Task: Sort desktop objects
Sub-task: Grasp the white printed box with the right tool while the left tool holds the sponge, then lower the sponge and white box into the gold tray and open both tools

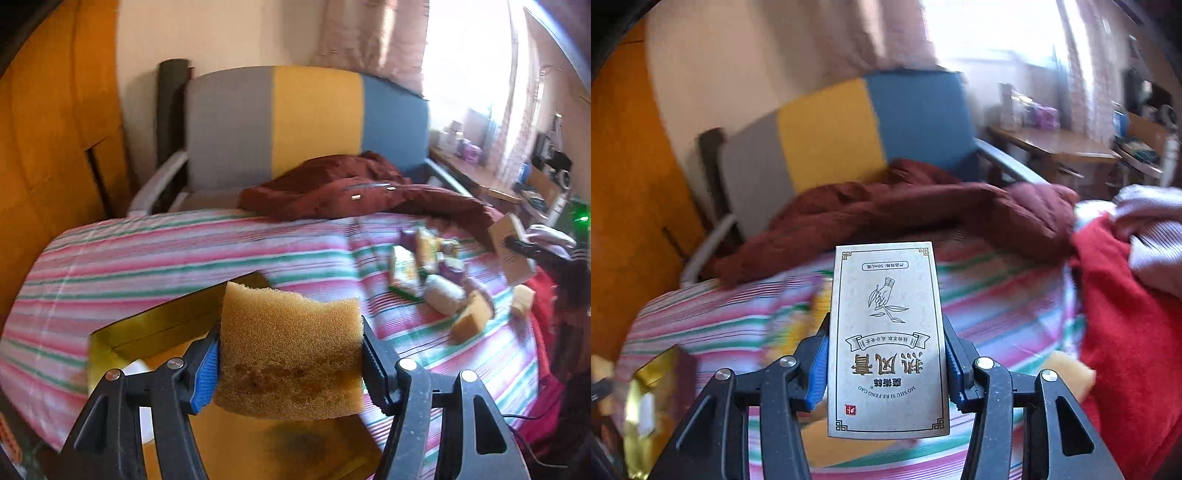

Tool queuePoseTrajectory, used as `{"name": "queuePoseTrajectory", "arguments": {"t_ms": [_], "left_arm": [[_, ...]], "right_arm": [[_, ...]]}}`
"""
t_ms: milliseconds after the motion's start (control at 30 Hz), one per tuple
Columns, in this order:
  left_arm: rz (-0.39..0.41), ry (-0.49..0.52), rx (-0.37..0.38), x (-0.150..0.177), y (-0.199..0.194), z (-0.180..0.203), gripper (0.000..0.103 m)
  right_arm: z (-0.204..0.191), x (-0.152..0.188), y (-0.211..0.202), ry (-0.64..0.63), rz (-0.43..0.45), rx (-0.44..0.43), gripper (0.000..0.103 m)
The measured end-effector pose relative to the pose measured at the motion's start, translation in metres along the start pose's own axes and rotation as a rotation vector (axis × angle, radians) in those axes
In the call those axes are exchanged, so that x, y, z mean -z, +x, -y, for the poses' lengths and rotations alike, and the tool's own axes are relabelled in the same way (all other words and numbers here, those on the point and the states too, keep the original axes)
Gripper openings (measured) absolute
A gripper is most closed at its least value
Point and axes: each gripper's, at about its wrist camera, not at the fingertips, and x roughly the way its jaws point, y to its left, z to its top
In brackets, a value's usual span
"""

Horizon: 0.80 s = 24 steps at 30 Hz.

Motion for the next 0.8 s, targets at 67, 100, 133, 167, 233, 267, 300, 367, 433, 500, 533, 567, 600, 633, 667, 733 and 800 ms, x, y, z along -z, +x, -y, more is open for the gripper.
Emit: {"name": "queuePoseTrajectory", "arguments": {"t_ms": [67,100,133,167,233,267,300,367,433,500,533,567,600,633,667,733,800], "left_arm": [[-0.006,-0.033,-0.026,0.008,-0.002,-0.013,0.066],[-0.007,-0.051,-0.05,0.014,-0.003,-0.022,0.066],[-0.009,-0.061,-0.061,0.017,-0.004,-0.027,0.066],[-0.013,-0.076,-0.07,0.022,-0.004,-0.033,0.066],[-0.021,-0.102,-0.089,0.031,-0.004,-0.045,0.066],[-0.025,-0.113,-0.097,0.035,-0.004,-0.051,0.066],[-0.033,-0.127,-0.102,0.039,-0.004,-0.057,0.066],[-0.046,-0.157,-0.11,0.048,-0.003,-0.069,0.066],[-0.052,-0.181,-0.112,0.056,-0.005,-0.079,0.066],[-0.056,-0.213,-0.116,0.063,-0.007,-0.09,0.066],[-0.056,-0.226,-0.121,0.067,-0.01,-0.096,0.066],[-0.055,-0.241,-0.124,0.072,-0.014,-0.102,0.066],[-0.053,-0.261,-0.124,0.076,-0.019,-0.109,0.066],[-0.045,-0.283,-0.122,0.081,-0.027,-0.117,0.066],[-0.036,-0.294,-0.127,0.083,-0.033,-0.122,0.066],[-0.013,-0.32,-0.141,0.089,-0.05,-0.135,0.066],[0.008,-0.342,-0.159,0.095,-0.065,-0.147,0.066]], "right_arm": [[-0.024,0.003,-0.005,-0.043,-0.009,-0.051,0.051],[-0.039,0.006,-0.007,-0.071,-0.017,-0.073,0.051],[-0.058,0.011,-0.008,-0.104,-0.028,-0.103,0.051],[-0.071,0.015,-0.009,-0.122,-0.036,-0.128,0.051],[-0.101,0.022,-0.01,-0.16,-0.06,-0.192,0.051],[-0.117,0.027,-0.009,-0.181,-0.073,-0.222,0.051],[-0.137,0.032,-0.008,-0.207,-0.091,-0.256,0.051],[-0.17,0.043,-0.005,-0.247,-0.122,-0.309,0.051],[-0.195,0.054,-0.003,-0.282,-0.149,-0.352,0.051],[-0.223,0.068,0.0,-0.32,-0.183,-0.395,0.051],[-0.235,0.072,0.002,-0.335,-0.197,-0.412,0.051],[-0.244,0.076,0.006,-0.349,-0.21,-0.426,0.051],[-0.256,0.081,0.01,-0.365,-0.227,-0.443,0.051],[-0.268,0.087,0.014,-0.378,-0.245,-0.456,0.051],[-0.277,0.091,0.018,-0.389,-0.262,-0.466,0.051],[-0.297,0.105,0.023,-0.411,-0.297,-0.483,0.051],[-0.315,0.115,0.029,-0.426,-0.327,-0.502,0.051]]}}
